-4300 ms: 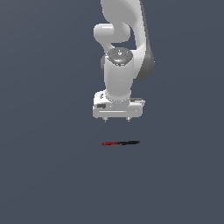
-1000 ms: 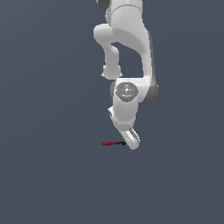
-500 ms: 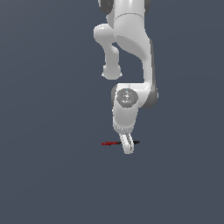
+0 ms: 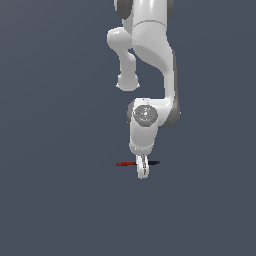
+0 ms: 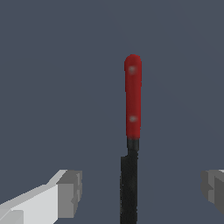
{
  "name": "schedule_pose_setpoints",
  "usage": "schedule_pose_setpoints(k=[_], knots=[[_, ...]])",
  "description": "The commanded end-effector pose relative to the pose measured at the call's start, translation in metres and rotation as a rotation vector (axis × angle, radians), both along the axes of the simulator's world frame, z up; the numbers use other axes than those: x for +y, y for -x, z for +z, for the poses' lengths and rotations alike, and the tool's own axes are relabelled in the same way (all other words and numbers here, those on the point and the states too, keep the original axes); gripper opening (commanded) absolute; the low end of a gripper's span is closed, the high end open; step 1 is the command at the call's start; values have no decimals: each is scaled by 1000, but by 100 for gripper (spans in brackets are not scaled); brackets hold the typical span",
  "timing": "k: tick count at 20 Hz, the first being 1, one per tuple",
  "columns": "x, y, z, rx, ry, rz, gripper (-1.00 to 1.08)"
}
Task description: Pick up the object and move it to a goal position.
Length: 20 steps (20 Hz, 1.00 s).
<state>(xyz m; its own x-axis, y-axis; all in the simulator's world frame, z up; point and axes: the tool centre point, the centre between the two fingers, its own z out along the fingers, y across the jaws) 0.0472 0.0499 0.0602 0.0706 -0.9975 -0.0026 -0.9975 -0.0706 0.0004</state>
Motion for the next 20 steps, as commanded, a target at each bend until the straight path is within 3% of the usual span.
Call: schedule_pose_setpoints(k=[1, 9, 20], knots=[[0, -1, -1, 0, 2, -22, 100], [0, 0, -6, 0, 2, -28, 100], [0, 0, -51, 0, 2, -33, 100]])
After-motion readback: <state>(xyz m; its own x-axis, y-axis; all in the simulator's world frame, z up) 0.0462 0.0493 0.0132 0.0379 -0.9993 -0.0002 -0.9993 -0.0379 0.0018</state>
